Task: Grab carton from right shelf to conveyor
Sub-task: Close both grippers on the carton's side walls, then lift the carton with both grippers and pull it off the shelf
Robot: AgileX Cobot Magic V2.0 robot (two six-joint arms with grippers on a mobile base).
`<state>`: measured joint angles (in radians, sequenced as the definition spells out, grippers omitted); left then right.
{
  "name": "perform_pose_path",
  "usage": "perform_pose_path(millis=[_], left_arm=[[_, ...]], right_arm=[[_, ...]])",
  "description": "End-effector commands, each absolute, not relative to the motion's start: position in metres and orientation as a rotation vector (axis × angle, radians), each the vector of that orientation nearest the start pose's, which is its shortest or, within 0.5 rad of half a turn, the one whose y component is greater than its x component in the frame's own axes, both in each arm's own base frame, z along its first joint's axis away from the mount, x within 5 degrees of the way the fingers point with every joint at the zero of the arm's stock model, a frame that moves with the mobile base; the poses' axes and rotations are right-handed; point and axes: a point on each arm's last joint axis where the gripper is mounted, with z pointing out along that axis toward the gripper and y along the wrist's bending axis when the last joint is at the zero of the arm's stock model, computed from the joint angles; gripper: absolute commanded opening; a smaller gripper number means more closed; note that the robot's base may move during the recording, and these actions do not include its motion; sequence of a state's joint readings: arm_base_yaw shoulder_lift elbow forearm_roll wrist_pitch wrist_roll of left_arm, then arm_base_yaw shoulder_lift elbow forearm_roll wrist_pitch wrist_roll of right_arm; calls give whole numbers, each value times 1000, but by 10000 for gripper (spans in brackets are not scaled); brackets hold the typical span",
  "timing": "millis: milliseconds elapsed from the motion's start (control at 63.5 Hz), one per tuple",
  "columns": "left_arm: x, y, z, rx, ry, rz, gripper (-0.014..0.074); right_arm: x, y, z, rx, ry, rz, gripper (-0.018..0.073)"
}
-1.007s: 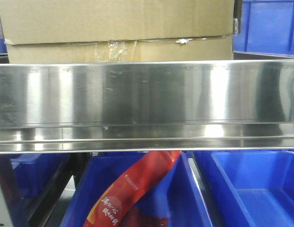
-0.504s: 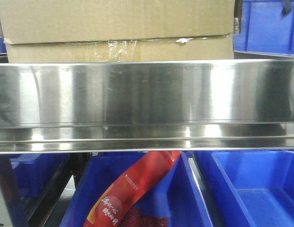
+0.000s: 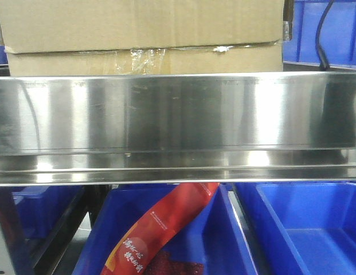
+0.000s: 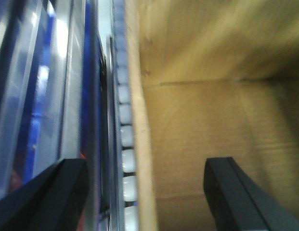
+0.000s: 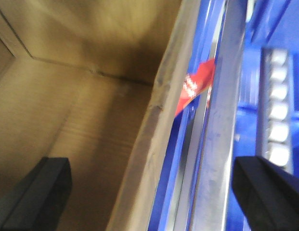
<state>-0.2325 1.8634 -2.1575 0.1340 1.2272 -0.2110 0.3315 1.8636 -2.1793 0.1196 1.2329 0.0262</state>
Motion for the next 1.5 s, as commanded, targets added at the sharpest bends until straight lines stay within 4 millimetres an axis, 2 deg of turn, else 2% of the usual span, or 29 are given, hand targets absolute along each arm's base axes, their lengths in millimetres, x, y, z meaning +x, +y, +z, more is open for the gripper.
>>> perform_pose_path(millis=[0, 94, 189, 220, 252, 283, 346, 504, 692, 944, 1133, 1275, 1479], left_arm=[[399, -81, 426, 6, 2406, -46, 398], [400, -82, 424, 7, 2410, -45, 335], [399, -81, 426, 6, 2406, -46, 159], [397, -81, 428, 6, 2401, -47, 71], [397, -81, 429, 5, 2398, -48, -2], [396, -81, 430, 5, 2396, -48, -46], [394, -80, 434, 4, 2385, -43, 4], [388, -77, 441, 2, 2364, -32, -10], [376, -74, 456, -1, 2326, -42, -10], [342, -67, 492, -9, 2231, -75, -10], [304, -72, 522, 28, 2145, -129, -11], [278, -79, 528, 53, 2134, -161, -16], [246, -89, 515, 105, 2187, -200, -16]], right_arm=[[379, 141, 435, -367, 2372, 318, 498], [381, 142, 433, -367, 2378, 317, 325], [381, 142, 433, -367, 2378, 317, 63], [380, 141, 433, -367, 2376, 317, -39], [380, 141, 433, -367, 2376, 317, -101], [379, 141, 434, -367, 2375, 318, -81], [380, 141, 434, -367, 2374, 310, -56], [379, 140, 435, -366, 2372, 306, -69], [365, 135, 453, -363, 2326, 313, -69], [322, 120, 501, -351, 2196, 330, -69], [282, 107, 529, -346, 2114, 341, -69], [254, 98, 535, -347, 2102, 341, -69], [222, 87, 519, -352, 2158, 337, -69]])
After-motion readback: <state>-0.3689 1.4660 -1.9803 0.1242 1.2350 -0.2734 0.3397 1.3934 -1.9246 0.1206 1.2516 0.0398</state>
